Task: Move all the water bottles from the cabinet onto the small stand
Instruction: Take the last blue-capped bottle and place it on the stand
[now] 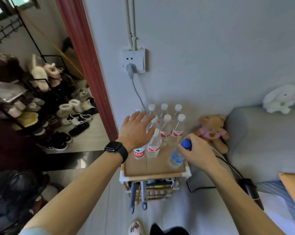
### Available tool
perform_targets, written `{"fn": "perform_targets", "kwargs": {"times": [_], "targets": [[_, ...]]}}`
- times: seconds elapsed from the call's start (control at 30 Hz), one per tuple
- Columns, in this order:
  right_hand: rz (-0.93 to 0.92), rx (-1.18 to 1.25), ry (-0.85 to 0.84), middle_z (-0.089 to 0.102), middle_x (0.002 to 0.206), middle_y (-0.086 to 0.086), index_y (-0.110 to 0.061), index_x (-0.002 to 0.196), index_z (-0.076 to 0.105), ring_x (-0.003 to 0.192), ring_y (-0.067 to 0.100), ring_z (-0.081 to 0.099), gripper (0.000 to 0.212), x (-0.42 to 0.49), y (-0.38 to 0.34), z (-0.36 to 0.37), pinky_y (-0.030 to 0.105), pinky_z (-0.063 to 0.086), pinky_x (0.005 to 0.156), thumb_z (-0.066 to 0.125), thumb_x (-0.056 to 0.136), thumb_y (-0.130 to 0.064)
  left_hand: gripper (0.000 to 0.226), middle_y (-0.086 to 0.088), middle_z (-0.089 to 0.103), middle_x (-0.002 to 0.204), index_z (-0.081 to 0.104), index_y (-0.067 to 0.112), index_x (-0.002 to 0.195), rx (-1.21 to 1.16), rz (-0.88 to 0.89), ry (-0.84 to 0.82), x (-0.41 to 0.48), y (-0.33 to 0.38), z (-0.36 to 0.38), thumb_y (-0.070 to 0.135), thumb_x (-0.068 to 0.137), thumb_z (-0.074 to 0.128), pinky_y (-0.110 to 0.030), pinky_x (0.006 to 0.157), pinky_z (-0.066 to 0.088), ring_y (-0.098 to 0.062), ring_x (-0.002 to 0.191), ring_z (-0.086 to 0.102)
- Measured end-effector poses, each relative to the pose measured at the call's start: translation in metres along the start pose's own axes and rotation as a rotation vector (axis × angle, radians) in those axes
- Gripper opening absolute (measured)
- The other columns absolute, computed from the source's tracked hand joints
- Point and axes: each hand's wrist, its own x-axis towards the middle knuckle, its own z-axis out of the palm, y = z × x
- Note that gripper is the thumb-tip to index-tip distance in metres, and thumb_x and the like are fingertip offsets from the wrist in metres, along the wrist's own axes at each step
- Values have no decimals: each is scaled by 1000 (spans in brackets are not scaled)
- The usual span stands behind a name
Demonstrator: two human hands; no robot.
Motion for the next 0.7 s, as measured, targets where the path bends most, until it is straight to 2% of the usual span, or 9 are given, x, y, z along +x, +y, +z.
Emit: {"fn": "perform_targets", "kwargs": {"times": [0.13, 0.3, 0.43, 0.57, 0.7], "targets": [[6, 3, -45, 56, 81, -9, -28, 86, 50, 73, 9, 55, 26, 32, -5, 16, 35, 52, 69, 61, 85, -51, 51, 3, 20, 162, 30, 44, 148, -15, 35, -124, 27, 5, 22, 57, 99, 29, -50, 120, 11, -23, 148, 16], [-9, 43, -70, 55, 83, -9, -25, 89, 51, 74, 10, 54, 31, 59, -6, 29, 33, 50, 69, 58, 88, -55, 53, 7, -3, 165, 13, 49, 152, -22, -13, -216, 29, 6, 50, 58, 100, 18, -54, 120, 3, -21, 151, 0], [-20, 47, -43, 55, 78, -7, -24, 86, 50, 69, 11, 54, 41, 73, -3, 35, 32, 48, 64, 54, 88, -65, 56, 12, -12, 164, 1, 51, 152, -26, -38, -182, 23, 4, 60, 63, 97, 7, -53, 121, 0, -18, 151, -9], [-30, 52, -17, 55, 76, -7, -23, 87, 50, 71, 14, 54, 38, 80, -3, 39, 31, 40, 62, 53, 90, -61, 62, 15, -18, 162, -14, 45, 152, -32, -83, -151, 19, 8, 68, 65, 96, 3, -52, 121, -3, -24, 148, -22], [-61, 68, -5, 54, 75, -7, -22, 88, 50, 69, 15, 53, 38, 84, -6, 41, 31, 40, 60, 55, 89, -60, 67, 15, -15, 162, -13, 39, 154, -21, -102, -147, 22, 8, 70, 67, 94, 1, -52, 121, 2, -25, 148, -21]]}}
